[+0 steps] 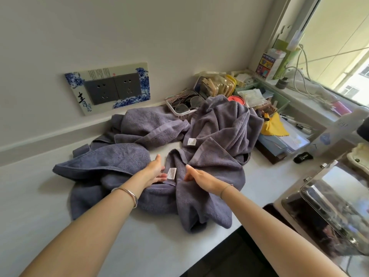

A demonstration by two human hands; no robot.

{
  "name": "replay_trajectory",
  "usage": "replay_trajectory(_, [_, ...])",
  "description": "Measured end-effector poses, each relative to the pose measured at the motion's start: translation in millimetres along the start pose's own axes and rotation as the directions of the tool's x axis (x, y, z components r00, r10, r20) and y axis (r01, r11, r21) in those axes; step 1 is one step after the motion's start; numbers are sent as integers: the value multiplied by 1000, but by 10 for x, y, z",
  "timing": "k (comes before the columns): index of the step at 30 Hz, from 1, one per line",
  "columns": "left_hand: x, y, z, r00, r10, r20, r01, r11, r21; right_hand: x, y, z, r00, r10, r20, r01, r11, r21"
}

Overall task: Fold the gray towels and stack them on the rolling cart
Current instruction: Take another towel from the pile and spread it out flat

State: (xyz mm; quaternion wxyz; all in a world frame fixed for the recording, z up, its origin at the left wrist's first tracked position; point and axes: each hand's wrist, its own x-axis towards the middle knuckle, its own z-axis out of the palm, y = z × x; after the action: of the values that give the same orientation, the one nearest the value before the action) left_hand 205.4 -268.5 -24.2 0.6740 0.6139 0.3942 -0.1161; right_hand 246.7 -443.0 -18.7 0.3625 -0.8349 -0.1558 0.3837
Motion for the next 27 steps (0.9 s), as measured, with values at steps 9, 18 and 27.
replay_trajectory(9, [-151, -24, -36, 981, -129, 147, 108, 983, 146, -9, -249, 47, 993, -62, -101, 70, 994, 80])
replay_trajectory(18, [-451, 152, -162, 860, -168, 481, 130, 985, 111, -25, -327, 72, 998, 54, -44, -29, 894, 447])
replay_trajectory(27, [-986, 891, -566, 929, 271, 251, -294, 954, 57, -912, -1321, -704, 968, -208, -142, 252, 822, 511])
